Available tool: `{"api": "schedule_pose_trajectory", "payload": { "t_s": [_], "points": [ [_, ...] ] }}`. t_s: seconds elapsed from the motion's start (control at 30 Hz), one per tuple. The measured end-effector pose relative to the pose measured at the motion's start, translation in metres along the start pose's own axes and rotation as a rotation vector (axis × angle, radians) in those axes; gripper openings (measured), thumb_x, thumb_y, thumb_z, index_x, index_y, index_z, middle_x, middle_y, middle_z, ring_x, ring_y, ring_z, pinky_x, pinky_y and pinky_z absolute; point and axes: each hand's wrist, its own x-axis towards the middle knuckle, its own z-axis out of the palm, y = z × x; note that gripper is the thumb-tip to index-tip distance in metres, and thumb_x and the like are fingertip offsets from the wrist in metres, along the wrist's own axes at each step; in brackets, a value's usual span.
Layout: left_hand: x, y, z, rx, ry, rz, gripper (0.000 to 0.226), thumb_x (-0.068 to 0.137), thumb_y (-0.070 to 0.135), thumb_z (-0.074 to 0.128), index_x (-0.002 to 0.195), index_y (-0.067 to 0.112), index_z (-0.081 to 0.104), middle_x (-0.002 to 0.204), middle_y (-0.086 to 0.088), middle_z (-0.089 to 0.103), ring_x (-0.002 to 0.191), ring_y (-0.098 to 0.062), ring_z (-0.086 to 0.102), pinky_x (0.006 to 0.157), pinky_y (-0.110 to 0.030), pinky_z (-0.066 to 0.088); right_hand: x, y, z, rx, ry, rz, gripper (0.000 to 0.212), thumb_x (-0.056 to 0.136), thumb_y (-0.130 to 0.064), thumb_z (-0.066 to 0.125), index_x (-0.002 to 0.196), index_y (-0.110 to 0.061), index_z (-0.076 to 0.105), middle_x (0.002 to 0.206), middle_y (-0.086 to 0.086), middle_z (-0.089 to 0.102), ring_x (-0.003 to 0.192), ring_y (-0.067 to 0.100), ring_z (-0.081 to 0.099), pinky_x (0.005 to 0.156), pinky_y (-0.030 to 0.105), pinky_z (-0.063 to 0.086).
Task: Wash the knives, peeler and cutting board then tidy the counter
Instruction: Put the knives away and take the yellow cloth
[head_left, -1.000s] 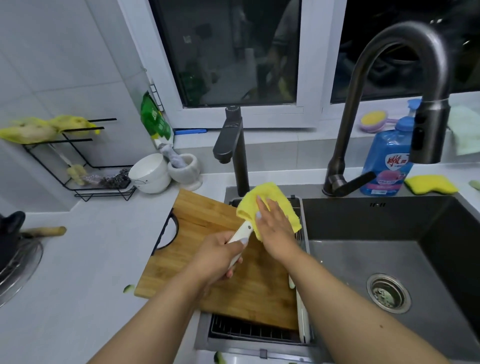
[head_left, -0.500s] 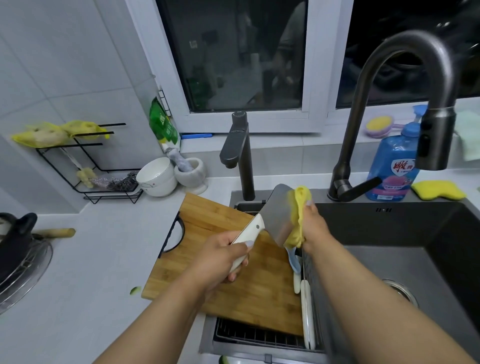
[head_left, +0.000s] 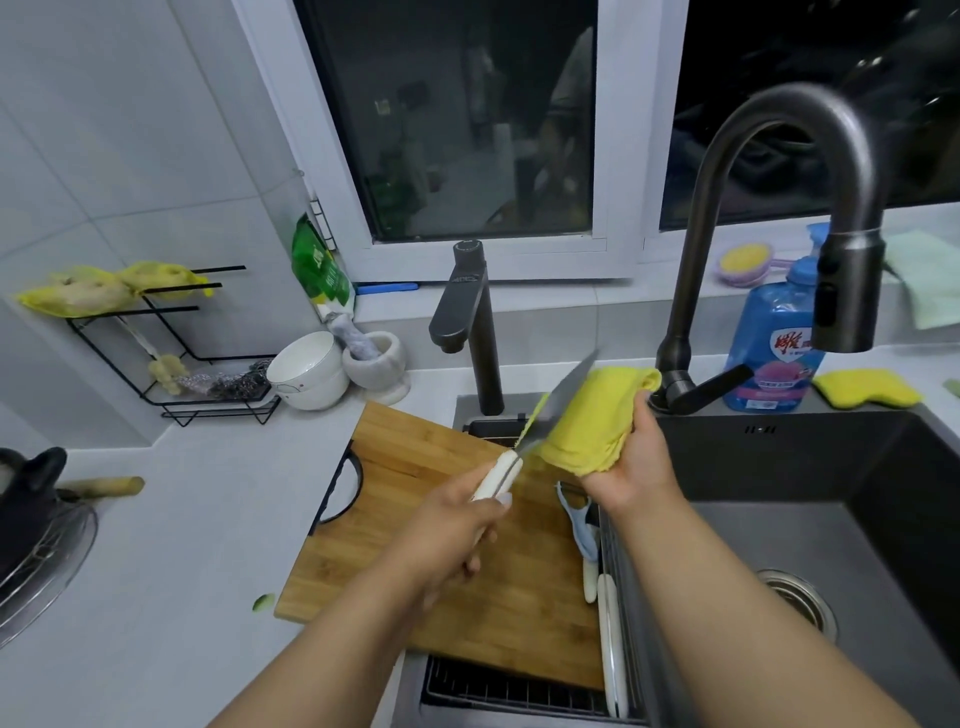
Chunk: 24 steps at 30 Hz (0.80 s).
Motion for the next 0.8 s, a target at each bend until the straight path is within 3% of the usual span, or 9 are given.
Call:
{"api": "schedule_pose_trajectory", "payload": {
  "t_s": [0.1, 0.23, 0.33, 0.43, 0.5, 0.57, 0.7, 0.8],
  "points": [
    [0.0, 0.004, 0.0, -0.472, -0.174, -0.229, 0.026, 0.094, 0.025, 0.05, 0.119, 0.022, 0.054, 0.058, -0.003, 0.044, 0.035, -0.009, 0.035, 0.031, -0.013, 0.024, -0.007, 0.003, 0.0, -0.144, 0.009, -0.083, 0.059, 0.091, -0.058, 0.042, 0.133, -0.018, 0.054, 0.127, 0.013, 0.062, 0.116, 0.033, 0.059, 0.102, 0.052, 0.043],
    [-0.003, 0.015, -0.001, -0.71, -0.31, -0.444, 0.031, 0.086, 0.039, 0.049, 0.081, 0.009, 0.04, 0.043, -0.002, 0.041, 0.024, -0.009, 0.035, 0.025, -0.011, 0.02, -0.026, 0.016, 0.008, -0.559, 0.004, -0.237, 0.051, 0.092, -0.052, 0.044, 0.138, -0.029, 0.046, 0.131, 0.001, 0.058, 0.117, 0.02, 0.057, 0.104, 0.045, 0.044],
    [-0.006, 0.017, -0.001, -0.771, -0.357, -0.491, 0.035, 0.088, 0.039, 0.046, 0.074, 0.009, 0.037, 0.037, -0.003, 0.04, 0.021, -0.009, 0.035, 0.023, -0.012, 0.019, -0.036, 0.031, 0.016, -0.917, -0.08, -0.227, 0.049, 0.095, -0.052, 0.04, 0.139, -0.033, 0.043, 0.132, -0.009, 0.052, 0.123, 0.015, 0.049, 0.108, 0.039, 0.037],
    [-0.005, 0.014, 0.0, -0.784, -0.4, -0.495, 0.036, 0.087, 0.036, 0.047, 0.069, 0.006, 0.043, 0.038, -0.004, 0.041, 0.021, -0.01, 0.036, 0.024, -0.009, 0.019, -0.032, 0.043, 0.02, -1.27, -0.187, -0.207, 0.044, 0.102, -0.039, 0.031, 0.145, -0.029, 0.033, 0.138, -0.014, 0.037, 0.133, 0.006, 0.029, 0.113, 0.028, 0.019],
    [-0.004, 0.012, -0.001, -0.753, -0.414, -0.485, 0.035, 0.086, 0.035, 0.048, 0.068, 0.005, 0.047, 0.043, -0.003, 0.042, 0.022, -0.009, 0.038, 0.024, -0.008, 0.02, -0.023, 0.048, 0.021, -1.488, -0.265, -0.233, 0.043, 0.104, -0.035, 0.025, 0.147, -0.033, 0.026, 0.156, -0.011, 0.019, 0.146, 0.009, 0.009, 0.12, 0.039, 0.004],
    [-0.005, 0.009, -0.004, -0.708, -0.416, -0.476, 0.028, 0.082, 0.034, 0.051, 0.076, 0.007, 0.047, 0.047, -0.002, 0.043, 0.024, -0.009, 0.039, 0.025, -0.008, 0.021, -0.013, 0.049, 0.02, -1.645, -0.285, -0.178, 0.046, 0.103, -0.038, 0.024, 0.149, -0.038, 0.017, 0.16, -0.011, 0.004, 0.147, 0.01, -0.004, 0.119, 0.045, -0.003],
    [-0.01, 0.008, -0.009, -0.64, -0.416, -0.468, 0.025, 0.079, 0.033, 0.052, 0.083, 0.009, 0.045, 0.047, -0.002, 0.043, 0.023, -0.009, 0.039, 0.024, -0.008, 0.022, -0.001, 0.05, 0.02, -1.826, -0.284, -0.137, 0.049, 0.102, -0.045, 0.022, 0.149, -0.044, 0.008, 0.16, -0.013, -0.003, 0.147, 0.01, -0.009, 0.117, 0.046, -0.009],
    [-0.016, 0.006, -0.011, -0.644, -0.406, -0.462, 0.022, 0.081, 0.03, 0.051, 0.097, 0.016, 0.05, 0.049, -0.003, 0.042, 0.023, -0.01, 0.038, 0.025, -0.007, 0.023, 0.011, 0.048, 0.016, -1.887, -0.172, -0.135, 0.049, 0.1, -0.05, 0.017, 0.148, -0.046, 0.007, 0.16, -0.013, -0.002, 0.147, 0.013, -0.007, 0.118, 0.051, -0.004]
  ]
}}
